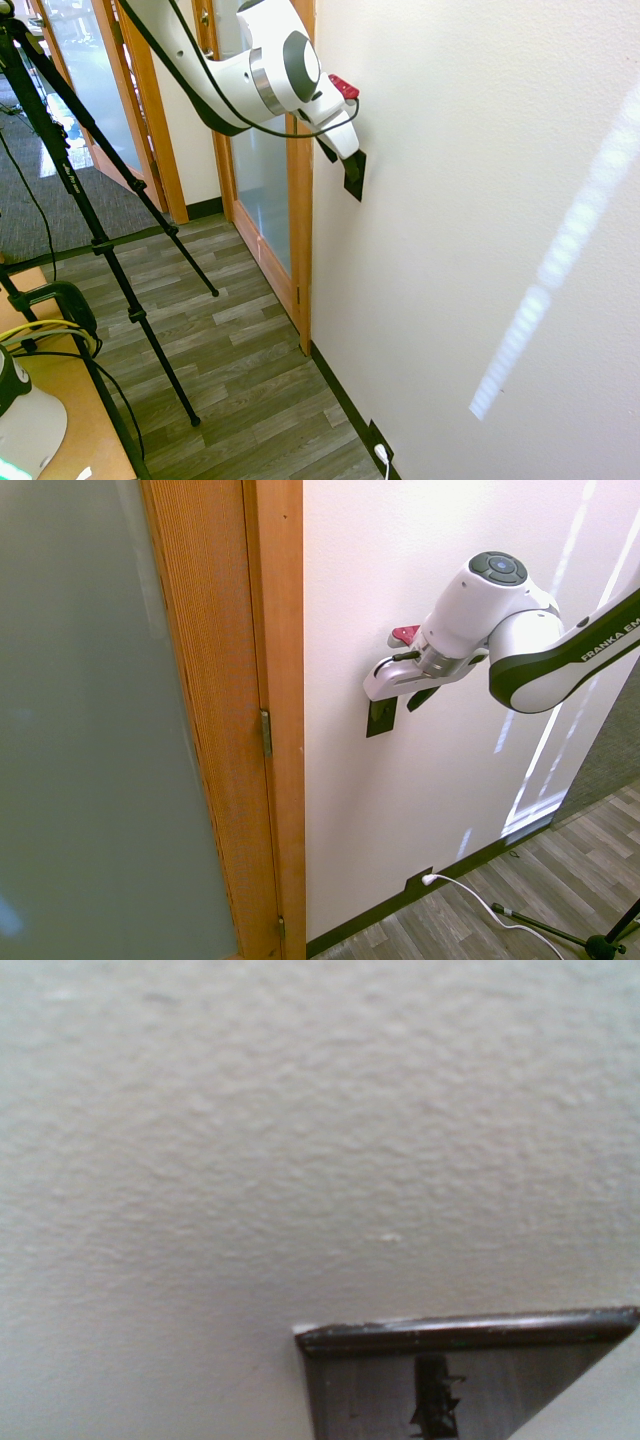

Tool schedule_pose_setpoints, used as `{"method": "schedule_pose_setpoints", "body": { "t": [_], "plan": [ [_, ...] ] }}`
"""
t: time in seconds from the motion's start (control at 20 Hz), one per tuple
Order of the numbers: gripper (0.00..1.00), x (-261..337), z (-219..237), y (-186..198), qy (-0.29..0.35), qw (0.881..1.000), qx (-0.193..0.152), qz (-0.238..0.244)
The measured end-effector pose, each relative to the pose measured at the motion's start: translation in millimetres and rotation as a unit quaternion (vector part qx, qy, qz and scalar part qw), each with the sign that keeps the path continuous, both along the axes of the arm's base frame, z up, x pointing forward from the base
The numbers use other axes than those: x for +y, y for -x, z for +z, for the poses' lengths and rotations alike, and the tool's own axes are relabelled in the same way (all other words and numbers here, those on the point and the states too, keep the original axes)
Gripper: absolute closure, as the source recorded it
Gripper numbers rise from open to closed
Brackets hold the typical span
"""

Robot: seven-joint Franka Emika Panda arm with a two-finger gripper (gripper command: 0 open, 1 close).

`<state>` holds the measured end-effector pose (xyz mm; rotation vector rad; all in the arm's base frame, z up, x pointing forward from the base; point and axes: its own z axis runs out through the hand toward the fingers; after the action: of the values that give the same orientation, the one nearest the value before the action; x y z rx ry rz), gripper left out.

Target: Turn off the light

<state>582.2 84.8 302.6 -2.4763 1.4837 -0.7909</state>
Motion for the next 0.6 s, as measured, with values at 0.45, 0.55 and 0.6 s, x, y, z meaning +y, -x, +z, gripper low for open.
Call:
{"method": "schedule_pose_setpoints", "body": {
  "t": [0.45, 0.55, 0.6],
  "plan": [
    [1.0, 5.7, -5.3, -9.6, 0.005, 1.0, -0.018, -0.005],
    [1.0, 4.0, -6.4, -9.2, 0.005, 1.0, -0.022, -0.008],
    [1.0, 3.5, -6.6, -8.9, 0.005, 1.0, -0.023, -0.009]
  ]
}}
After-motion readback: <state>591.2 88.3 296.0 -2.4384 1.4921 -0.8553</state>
